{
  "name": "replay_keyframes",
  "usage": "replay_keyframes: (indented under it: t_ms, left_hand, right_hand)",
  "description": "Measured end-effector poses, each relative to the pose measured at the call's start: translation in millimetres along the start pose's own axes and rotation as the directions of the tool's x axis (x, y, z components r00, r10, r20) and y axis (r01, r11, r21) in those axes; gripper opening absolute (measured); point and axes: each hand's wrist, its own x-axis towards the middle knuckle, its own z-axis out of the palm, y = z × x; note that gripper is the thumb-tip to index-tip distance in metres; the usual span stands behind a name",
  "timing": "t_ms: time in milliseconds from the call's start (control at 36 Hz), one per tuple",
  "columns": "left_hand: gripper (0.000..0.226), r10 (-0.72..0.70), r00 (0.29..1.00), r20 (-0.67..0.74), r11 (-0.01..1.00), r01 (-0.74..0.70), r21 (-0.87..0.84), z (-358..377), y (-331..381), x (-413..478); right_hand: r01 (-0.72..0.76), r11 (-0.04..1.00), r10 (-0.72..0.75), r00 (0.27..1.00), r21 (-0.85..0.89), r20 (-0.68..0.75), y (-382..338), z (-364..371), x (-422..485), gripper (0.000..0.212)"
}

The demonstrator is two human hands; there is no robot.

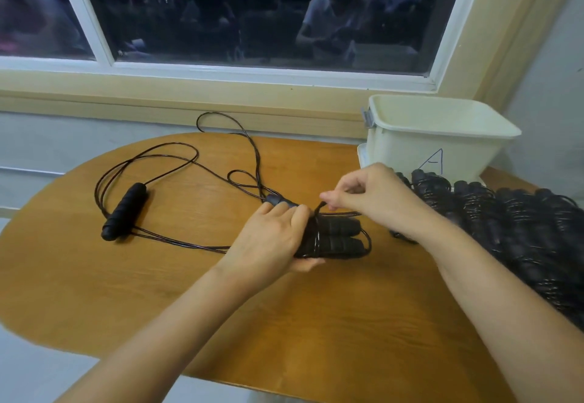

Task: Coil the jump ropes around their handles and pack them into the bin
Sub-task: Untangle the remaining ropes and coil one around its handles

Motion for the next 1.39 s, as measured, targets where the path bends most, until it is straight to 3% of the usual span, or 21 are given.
replay_keyframes:
  t_ms: [194,361,444,556,694,833,972,1083,1194,1389]
  left_hand:
    - [0.063,-0.183,0.983,-0.01,0.98,0.184,0.07,0,-7,1]
    - [0.064,-0.315,0.949,0.015,0.947,0.315,-0.062,-8,-6,0]
    - [0.07,-0.408,0.913,0.02,0.887,0.402,-0.228,-11,-5,-2]
    - [0.088,-0.436,0.899,0.047,0.799,0.411,-0.44,-11,-1,-4]
    - [0.096,-0.421,0.9,0.118,0.675,0.397,-0.621,-7,-6,-9]
    - [0.085,-0.433,0.896,0.105,0.606,0.374,-0.702,-9,1,-8]
    - [0.071,-0.419,0.899,0.129,0.692,0.408,-0.596,-6,2,-10]
    - [0.065,-0.347,0.92,0.184,0.79,0.392,-0.471,-4,0,-10]
    - [0.075,-0.27,0.942,0.201,0.862,0.329,-0.385,-5,-4,-9]
    - [0.061,-0.288,0.95,0.119,0.773,0.305,-0.556,-4,-8,-23]
  right_hand:
    - [0.067,0.981,-0.082,0.993,-0.18,-0.08,11,29,-43,0.024]
    - [0.102,0.952,-0.141,0.983,-0.288,-0.116,23,41,-60,0.023]
    - [0.145,0.975,-0.165,0.98,-0.168,-0.11,30,57,-67,0.023]
    - [0.148,0.989,-0.145,0.98,0.009,-0.139,45,75,-70,0.023]
    - [0.191,0.98,-0.176,0.964,0.059,-0.199,54,94,-63,0.023]
    - [0.217,0.976,-0.208,0.941,0.005,-0.266,52,105,-58,0.025]
    - [0.232,0.967,-0.252,0.922,-0.101,-0.293,58,107,-56,0.011]
    - [0.225,0.938,-0.305,0.895,-0.262,-0.325,60,106,-58,0.016]
    - [0.272,0.894,-0.385,0.873,-0.357,-0.3,58,103,-57,0.028]
    - [0.347,0.882,-0.384,0.921,-0.319,-0.06,79,84,-58,0.044]
